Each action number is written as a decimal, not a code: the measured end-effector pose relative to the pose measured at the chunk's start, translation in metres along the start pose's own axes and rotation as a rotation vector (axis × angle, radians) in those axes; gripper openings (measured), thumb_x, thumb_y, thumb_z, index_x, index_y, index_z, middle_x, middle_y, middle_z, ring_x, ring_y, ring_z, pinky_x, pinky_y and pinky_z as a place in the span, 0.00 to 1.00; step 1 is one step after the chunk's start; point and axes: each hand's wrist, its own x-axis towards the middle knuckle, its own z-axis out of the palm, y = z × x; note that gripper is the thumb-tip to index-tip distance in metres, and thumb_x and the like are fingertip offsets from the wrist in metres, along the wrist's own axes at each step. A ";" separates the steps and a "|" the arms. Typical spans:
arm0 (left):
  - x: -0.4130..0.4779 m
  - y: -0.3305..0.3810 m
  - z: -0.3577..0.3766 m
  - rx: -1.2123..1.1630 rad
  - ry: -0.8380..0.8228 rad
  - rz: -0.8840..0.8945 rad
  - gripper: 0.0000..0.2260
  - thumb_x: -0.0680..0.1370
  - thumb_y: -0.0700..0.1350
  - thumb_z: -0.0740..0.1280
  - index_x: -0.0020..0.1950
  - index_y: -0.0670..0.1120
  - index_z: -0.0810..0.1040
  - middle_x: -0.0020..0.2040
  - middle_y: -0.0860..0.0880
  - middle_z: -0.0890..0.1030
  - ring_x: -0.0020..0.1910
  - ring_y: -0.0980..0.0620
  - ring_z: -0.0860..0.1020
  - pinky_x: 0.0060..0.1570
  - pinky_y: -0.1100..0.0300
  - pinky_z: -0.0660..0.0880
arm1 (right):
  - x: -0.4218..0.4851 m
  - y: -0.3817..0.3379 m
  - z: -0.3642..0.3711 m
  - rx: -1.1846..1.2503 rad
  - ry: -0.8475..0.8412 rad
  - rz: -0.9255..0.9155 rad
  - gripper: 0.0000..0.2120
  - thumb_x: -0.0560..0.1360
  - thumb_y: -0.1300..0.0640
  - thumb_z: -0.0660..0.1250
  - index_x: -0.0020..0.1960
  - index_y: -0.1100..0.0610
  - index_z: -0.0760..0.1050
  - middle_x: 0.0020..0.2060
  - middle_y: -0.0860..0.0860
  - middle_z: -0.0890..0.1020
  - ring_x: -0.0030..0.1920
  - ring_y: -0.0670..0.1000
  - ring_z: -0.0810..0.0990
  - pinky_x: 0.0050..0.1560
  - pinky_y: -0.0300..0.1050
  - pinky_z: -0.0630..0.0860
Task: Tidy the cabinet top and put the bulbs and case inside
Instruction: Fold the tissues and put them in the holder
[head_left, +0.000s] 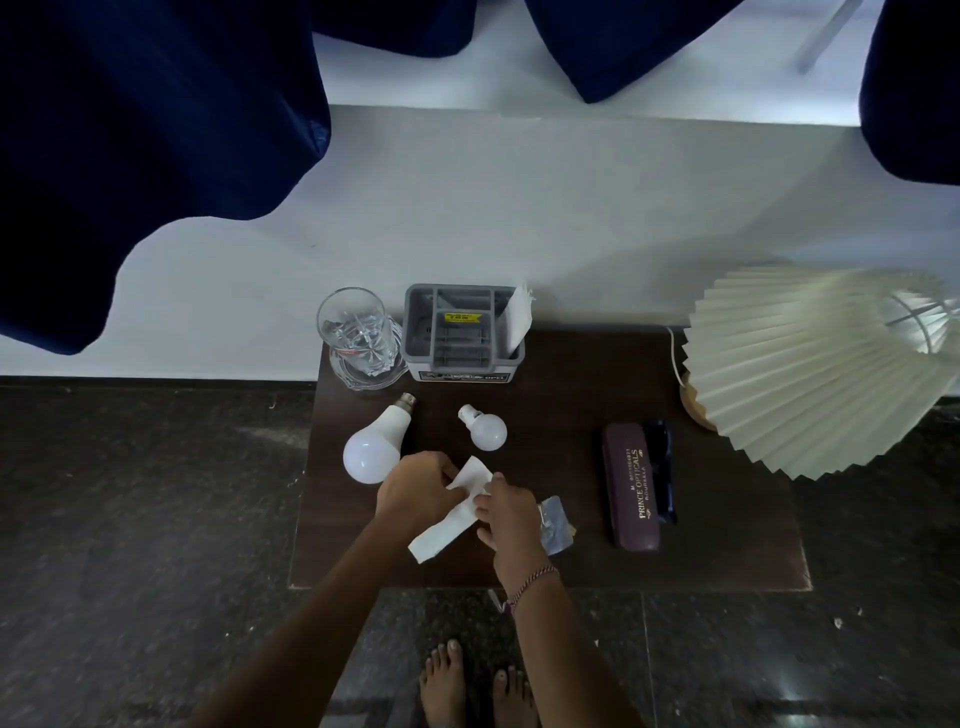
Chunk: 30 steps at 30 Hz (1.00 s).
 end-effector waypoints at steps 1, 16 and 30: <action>-0.002 0.000 -0.001 -0.031 0.023 -0.028 0.09 0.71 0.51 0.69 0.48 0.47 0.79 0.40 0.52 0.79 0.39 0.54 0.76 0.33 0.62 0.67 | -0.001 0.000 0.001 -0.013 -0.004 -0.015 0.20 0.79 0.55 0.56 0.59 0.71 0.72 0.40 0.56 0.74 0.46 0.56 0.72 0.58 0.57 0.73; -0.048 0.022 -0.018 -0.365 0.311 -0.042 0.12 0.69 0.48 0.70 0.33 0.54 0.68 0.29 0.55 0.75 0.30 0.59 0.74 0.29 0.65 0.63 | -0.032 -0.026 0.000 0.237 -0.140 -0.022 0.20 0.81 0.49 0.52 0.42 0.57 0.77 0.39 0.53 0.81 0.43 0.52 0.80 0.50 0.50 0.78; -0.036 0.059 -0.081 -0.987 0.383 0.063 0.17 0.75 0.61 0.54 0.41 0.60 0.82 0.40 0.55 0.85 0.45 0.57 0.83 0.50 0.56 0.78 | -0.035 -0.093 0.012 0.467 -0.311 -0.224 0.24 0.81 0.48 0.49 0.49 0.63 0.77 0.41 0.55 0.80 0.42 0.50 0.79 0.43 0.42 0.76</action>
